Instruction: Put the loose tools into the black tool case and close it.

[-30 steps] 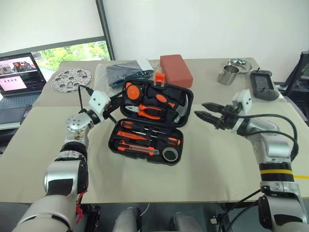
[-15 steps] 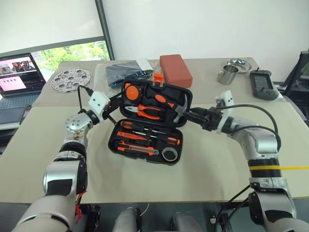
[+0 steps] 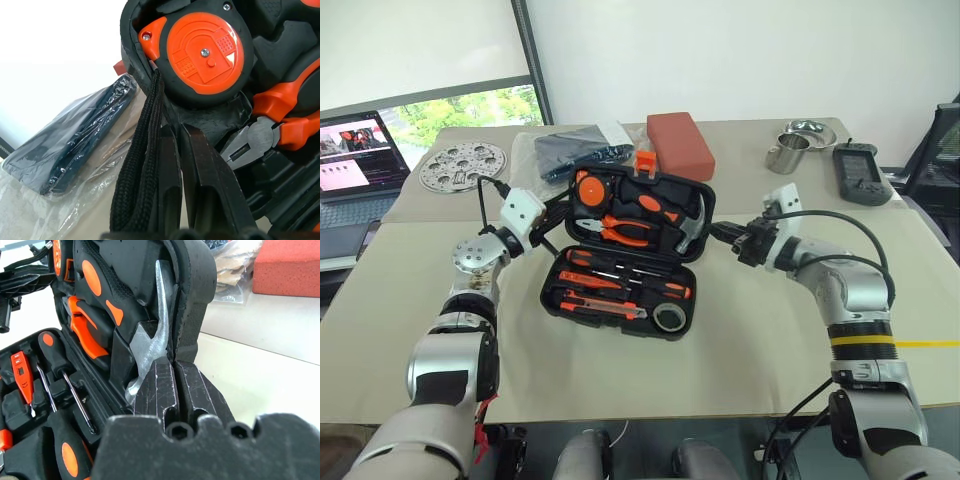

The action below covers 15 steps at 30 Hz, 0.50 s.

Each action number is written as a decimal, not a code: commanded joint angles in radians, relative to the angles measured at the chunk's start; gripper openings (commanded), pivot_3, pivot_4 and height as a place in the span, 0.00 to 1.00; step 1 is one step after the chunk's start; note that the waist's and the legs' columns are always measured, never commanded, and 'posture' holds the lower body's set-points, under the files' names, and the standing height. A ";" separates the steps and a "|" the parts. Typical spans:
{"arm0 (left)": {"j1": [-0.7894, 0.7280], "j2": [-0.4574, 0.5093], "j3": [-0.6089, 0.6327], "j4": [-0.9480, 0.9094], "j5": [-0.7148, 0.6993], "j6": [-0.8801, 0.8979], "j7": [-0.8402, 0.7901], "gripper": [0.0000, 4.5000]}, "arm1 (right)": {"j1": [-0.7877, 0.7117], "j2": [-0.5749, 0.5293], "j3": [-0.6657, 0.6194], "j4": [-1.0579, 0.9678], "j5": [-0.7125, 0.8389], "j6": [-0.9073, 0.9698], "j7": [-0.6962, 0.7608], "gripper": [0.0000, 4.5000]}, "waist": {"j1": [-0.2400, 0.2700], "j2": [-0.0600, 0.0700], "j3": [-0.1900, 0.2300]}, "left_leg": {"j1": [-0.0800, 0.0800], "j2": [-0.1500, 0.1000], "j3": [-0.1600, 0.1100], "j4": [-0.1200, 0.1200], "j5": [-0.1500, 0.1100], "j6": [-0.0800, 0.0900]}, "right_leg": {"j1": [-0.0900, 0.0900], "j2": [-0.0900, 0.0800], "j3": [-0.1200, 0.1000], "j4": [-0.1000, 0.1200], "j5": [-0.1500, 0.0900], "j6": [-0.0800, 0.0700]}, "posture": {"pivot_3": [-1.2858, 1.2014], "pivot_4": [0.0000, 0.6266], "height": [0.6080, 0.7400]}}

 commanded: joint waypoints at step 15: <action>0.167 0.155 -0.152 -0.063 0.252 -0.619 0.170 0.29 | 0.256 -0.145 0.118 -0.037 -0.284 -1.066 0.266 0.00 | 0.016 0.000 0.000 | 0.002 -0.001 0.000 0.001 -0.006 0.010 | 0.002 -0.002 0.001 -0.001 0.000 0.000 | 0.52 0.24 1.00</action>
